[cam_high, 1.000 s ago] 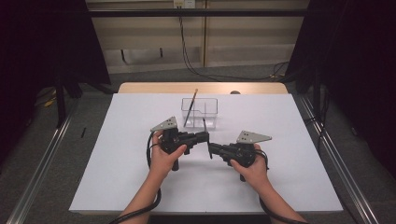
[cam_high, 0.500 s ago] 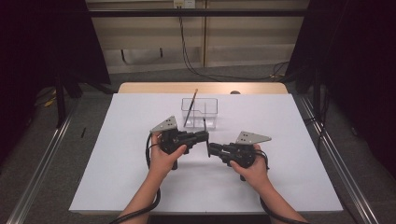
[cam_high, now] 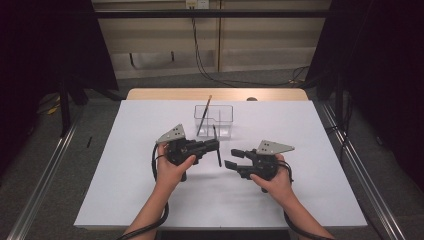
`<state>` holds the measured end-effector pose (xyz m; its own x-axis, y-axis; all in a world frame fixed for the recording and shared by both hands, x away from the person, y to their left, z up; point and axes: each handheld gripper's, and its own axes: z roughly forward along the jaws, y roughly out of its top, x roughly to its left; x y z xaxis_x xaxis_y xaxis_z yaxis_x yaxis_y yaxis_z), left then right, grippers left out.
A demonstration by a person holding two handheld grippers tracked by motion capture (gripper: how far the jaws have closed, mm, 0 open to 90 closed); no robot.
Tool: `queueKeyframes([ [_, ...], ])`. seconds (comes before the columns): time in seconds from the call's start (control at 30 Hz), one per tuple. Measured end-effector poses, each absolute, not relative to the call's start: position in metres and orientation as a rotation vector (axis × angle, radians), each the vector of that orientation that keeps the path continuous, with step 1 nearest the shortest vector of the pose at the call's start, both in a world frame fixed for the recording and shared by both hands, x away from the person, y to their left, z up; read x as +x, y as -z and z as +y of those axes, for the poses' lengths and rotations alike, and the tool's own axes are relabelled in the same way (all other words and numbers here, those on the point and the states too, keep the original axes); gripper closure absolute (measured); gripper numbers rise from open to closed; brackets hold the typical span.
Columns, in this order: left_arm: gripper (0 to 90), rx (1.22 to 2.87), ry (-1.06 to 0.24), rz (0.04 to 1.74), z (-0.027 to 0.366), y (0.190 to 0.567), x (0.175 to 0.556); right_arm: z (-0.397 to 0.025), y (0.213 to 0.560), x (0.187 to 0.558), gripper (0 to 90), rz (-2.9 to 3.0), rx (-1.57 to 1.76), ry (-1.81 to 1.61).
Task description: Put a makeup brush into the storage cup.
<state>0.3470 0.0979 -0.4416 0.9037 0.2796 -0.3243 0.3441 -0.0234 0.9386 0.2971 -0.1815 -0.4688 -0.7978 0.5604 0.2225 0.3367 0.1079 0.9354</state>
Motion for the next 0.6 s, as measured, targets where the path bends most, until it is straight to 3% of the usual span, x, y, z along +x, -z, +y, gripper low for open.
queueKeyframes([
  [0.27,83.7,1.617,0.037,0.497,0.104,0.439,0.347,-0.192,0.466,0.296,21.9,2.195,0.881,-1.727],
  [0.6,83.7,1.622,0.024,0.491,0.107,0.441,0.346,-0.203,0.465,0.293,9.6,2.214,0.871,-1.688],
])
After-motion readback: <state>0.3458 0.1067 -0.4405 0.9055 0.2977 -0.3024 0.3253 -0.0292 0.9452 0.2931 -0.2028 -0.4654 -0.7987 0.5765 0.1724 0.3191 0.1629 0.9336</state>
